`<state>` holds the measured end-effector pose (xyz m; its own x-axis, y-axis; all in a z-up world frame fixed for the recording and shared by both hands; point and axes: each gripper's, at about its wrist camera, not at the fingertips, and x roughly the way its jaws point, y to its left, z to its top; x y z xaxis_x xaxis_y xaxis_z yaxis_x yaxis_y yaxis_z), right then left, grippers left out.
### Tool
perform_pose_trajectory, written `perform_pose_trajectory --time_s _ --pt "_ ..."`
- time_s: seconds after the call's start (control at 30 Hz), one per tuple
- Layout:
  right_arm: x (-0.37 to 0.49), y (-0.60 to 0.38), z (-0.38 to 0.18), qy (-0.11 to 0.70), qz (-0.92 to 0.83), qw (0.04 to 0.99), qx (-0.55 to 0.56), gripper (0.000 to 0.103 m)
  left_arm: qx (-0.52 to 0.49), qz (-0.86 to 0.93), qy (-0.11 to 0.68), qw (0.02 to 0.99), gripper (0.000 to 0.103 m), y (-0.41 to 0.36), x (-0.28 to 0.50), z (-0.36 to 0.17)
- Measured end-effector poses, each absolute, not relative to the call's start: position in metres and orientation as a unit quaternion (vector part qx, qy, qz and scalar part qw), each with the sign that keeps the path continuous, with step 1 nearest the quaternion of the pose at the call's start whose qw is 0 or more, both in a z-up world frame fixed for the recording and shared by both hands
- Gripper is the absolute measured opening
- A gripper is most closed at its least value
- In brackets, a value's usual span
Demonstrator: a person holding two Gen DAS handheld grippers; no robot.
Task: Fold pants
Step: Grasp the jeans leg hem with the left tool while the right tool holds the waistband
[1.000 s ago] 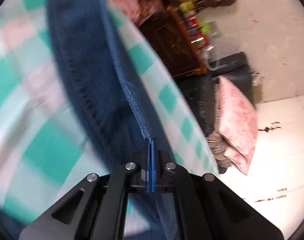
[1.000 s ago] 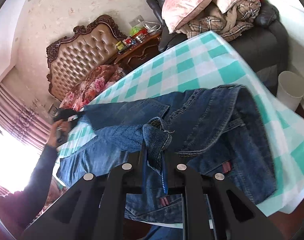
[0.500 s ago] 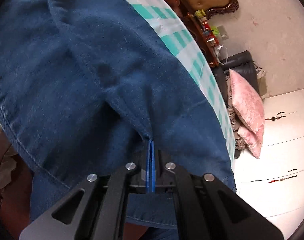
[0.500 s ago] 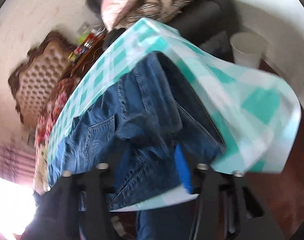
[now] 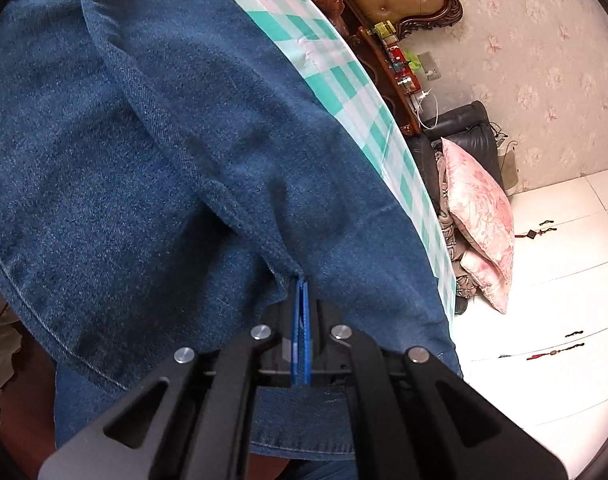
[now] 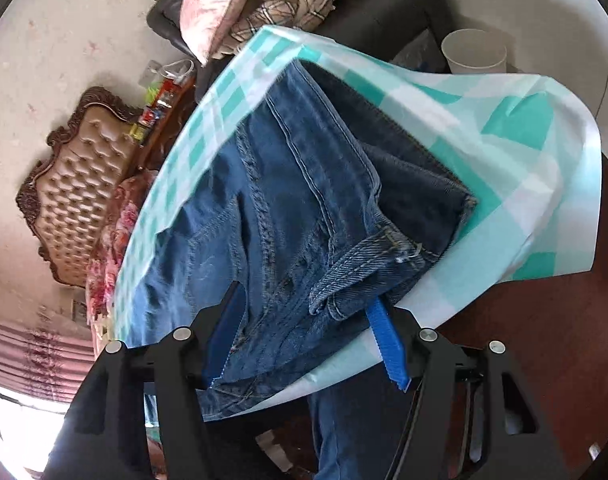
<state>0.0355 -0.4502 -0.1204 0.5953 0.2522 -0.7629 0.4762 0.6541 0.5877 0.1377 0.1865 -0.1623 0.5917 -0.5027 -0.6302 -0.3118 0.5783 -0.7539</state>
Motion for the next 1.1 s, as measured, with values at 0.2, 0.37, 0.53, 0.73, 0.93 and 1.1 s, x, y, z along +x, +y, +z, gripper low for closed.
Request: perform_pose_trajectory --time_s 0.2,0.37,0.53,0.73,0.93,1.1 --pt "0.067 -0.435 -0.053 0.398 -0.049 0.856 0.327 0.013 -0.422 -0.073 0.428 0.796 0.0 0.188 0.15 -0.125" --pt "0.056 -0.454 -0.021 0.365 -0.075 0.874 0.313 0.013 -0.429 -0.073 0.411 0.801 0.001 0.183 0.096 -0.089" --pt "0.058 -0.465 -0.1 0.455 -0.13 0.829 0.3 0.013 -0.441 -0.057 0.484 0.754 0.0 0.169 0.075 -0.161" --pt "0.044 -0.463 -0.093 0.436 -0.129 0.841 0.292 0.012 -0.443 -0.059 0.476 0.758 0.001 0.173 0.07 -0.163" --pt "0.045 -0.465 -0.077 0.431 -0.137 0.849 0.274 0.012 -0.435 -0.05 0.473 0.765 0.001 0.168 0.06 -0.154" --pt "0.038 -0.457 -0.057 0.416 -0.12 0.859 0.272 0.012 -0.433 -0.047 0.457 0.775 0.001 0.164 0.053 -0.135"
